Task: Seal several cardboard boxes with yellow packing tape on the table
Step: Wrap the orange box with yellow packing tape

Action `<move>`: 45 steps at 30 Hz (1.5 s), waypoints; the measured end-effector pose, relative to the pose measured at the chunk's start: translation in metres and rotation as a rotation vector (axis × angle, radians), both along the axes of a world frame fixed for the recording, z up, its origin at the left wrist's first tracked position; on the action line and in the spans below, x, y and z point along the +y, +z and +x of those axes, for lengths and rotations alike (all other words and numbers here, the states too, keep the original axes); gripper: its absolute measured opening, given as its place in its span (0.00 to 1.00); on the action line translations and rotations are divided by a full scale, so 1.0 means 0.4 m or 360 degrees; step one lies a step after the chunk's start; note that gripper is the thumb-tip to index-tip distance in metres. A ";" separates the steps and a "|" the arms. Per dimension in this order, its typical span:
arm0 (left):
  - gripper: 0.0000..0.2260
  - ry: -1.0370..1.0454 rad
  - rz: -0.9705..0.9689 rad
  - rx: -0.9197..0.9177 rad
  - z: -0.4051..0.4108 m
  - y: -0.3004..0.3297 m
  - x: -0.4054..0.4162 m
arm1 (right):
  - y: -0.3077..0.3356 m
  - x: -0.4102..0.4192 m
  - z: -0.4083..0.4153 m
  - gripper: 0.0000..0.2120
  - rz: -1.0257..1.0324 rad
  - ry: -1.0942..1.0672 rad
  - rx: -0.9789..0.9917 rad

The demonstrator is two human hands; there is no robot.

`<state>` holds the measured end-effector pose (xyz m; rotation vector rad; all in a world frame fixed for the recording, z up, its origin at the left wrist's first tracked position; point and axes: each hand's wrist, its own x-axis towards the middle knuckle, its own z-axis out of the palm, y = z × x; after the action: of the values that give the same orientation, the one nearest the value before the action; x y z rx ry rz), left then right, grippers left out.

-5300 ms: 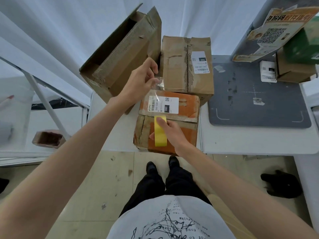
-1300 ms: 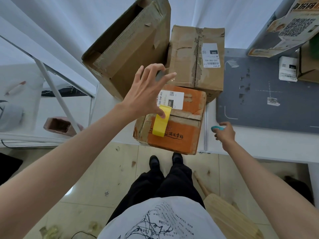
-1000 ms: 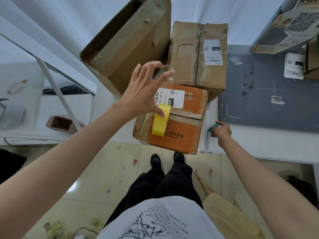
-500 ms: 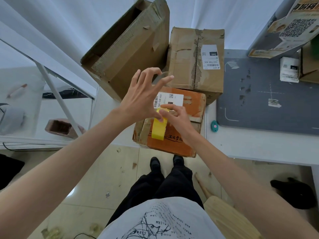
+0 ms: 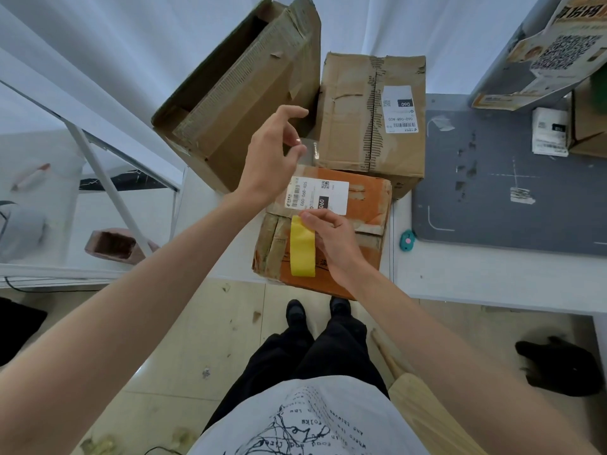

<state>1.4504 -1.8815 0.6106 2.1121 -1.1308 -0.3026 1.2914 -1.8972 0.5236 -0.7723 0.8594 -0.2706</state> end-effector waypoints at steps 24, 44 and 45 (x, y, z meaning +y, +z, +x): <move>0.12 -0.0595 0.1361 0.0099 0.046 0.048 0.055 | 0.014 -0.009 -0.009 0.10 -0.0157 0.0146 0.0031; 0.13 -0.0580 0.1199 -0.0002 -0.031 0.004 0.073 | 0.032 -0.018 -0.036 0.21 -0.0038 0.0154 -0.0020; 0.11 -0.0549 0.1175 0.0021 -0.032 0.002 0.071 | 0.035 -0.018 -0.038 0.21 -0.0037 0.0155 -0.0027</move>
<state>1.4376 -1.8530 0.6113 2.5003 -1.5386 -1.0250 1.2762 -1.9043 0.5374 -0.8301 0.8014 -0.2010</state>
